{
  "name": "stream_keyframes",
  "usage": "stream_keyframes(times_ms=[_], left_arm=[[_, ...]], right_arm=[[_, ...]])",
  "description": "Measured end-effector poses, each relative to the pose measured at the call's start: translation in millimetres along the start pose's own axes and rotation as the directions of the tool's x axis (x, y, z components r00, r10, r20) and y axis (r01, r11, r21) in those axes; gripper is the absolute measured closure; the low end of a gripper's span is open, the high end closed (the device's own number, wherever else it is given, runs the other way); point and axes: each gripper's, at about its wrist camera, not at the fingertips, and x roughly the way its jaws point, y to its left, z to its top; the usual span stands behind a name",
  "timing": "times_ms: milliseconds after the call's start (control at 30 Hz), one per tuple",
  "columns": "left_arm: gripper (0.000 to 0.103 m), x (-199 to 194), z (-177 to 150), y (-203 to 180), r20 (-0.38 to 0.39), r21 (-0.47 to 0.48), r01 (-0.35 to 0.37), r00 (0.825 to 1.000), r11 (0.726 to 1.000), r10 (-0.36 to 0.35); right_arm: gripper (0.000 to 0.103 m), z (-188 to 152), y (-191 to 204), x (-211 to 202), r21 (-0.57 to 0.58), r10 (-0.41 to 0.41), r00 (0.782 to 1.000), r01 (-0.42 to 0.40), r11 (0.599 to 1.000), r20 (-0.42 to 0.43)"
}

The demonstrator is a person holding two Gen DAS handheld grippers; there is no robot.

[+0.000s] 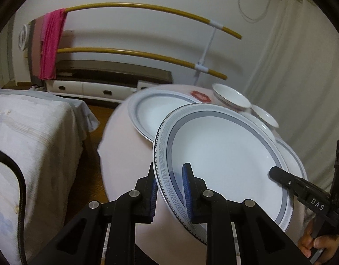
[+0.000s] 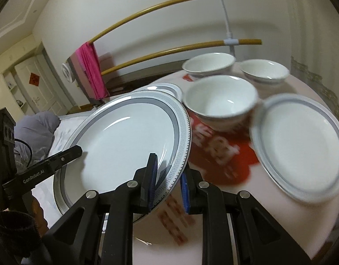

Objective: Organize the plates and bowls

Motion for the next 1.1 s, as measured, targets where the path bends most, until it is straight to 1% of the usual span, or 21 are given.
stream_keyframes(times_ms=[200,467,700,933,1100], left_arm=[[0.086,15,17,23,0.006,-0.017,-0.037,0.999,0.999,0.037],[0.086,58,46,29,-0.014,-0.012,-0.057,0.998,0.998,0.057],[0.086,90,62,30,-0.034,-0.013,-0.045,0.998,0.999,0.045],[0.086,110,75,33,-0.044,0.000,-0.041,0.998,0.999,0.041],[0.086,117,78,33,-0.044,0.002,-0.043,0.998,0.999,0.043]], right_arm=[[0.084,21,15,39,-0.010,0.005,1.000,-0.005,1.000,-0.017],[0.084,44,18,84,0.008,-0.012,0.999,0.012,1.000,-0.052],[0.083,51,16,99,0.022,-0.044,0.996,0.046,0.999,-0.071],[0.082,55,10,107,0.037,-0.083,0.993,0.087,0.996,-0.082],[0.081,56,10,109,0.035,-0.114,0.990,0.117,0.993,-0.082]])
